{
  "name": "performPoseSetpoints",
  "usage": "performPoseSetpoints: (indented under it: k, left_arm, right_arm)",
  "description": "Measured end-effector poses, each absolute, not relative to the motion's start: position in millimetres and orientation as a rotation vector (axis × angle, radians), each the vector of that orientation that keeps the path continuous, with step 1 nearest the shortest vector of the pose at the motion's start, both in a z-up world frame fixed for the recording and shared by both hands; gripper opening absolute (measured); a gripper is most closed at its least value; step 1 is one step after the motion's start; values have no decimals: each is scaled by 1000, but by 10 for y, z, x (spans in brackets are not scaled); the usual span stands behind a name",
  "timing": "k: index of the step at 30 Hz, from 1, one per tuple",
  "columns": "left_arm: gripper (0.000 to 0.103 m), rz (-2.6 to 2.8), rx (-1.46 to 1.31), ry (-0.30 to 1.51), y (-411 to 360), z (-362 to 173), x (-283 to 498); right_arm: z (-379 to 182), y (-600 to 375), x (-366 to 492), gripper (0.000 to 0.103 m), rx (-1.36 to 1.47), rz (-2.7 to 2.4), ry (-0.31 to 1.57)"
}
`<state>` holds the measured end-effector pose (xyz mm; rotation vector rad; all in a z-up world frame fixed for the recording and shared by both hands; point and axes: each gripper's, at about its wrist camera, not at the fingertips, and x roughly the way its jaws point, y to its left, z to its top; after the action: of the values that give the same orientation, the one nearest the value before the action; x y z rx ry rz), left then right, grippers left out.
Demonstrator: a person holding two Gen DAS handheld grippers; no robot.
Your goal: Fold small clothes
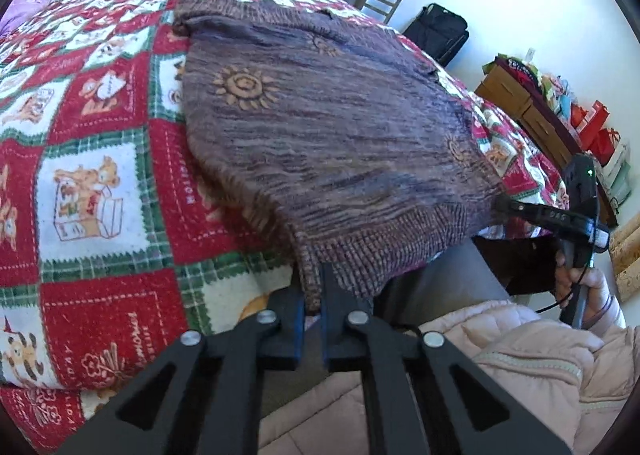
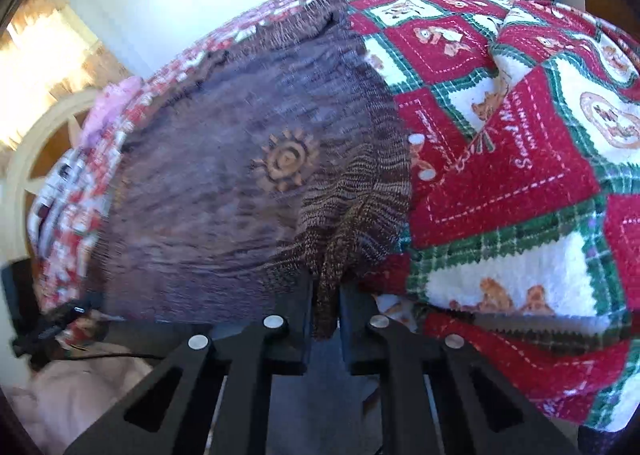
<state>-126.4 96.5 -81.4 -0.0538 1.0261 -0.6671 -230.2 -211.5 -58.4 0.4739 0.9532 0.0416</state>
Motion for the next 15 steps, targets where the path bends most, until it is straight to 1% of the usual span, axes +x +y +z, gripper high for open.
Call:
performPoseSetpoints:
  k: [7,12,15]
  left_arm:
    - [6,-668,-143,970,1023,-499,-1034]
    - [6,-661,-156,898,977,-212,-655]
    - [6,-628,-137,857,926,-89,-380]
  right_arm:
    - [-84,-2302,-2092,10,618,167,817]
    - [187,-2379,-1562,10,611,199,766]
    - [225,-2427,-1221,10,605,180,762]
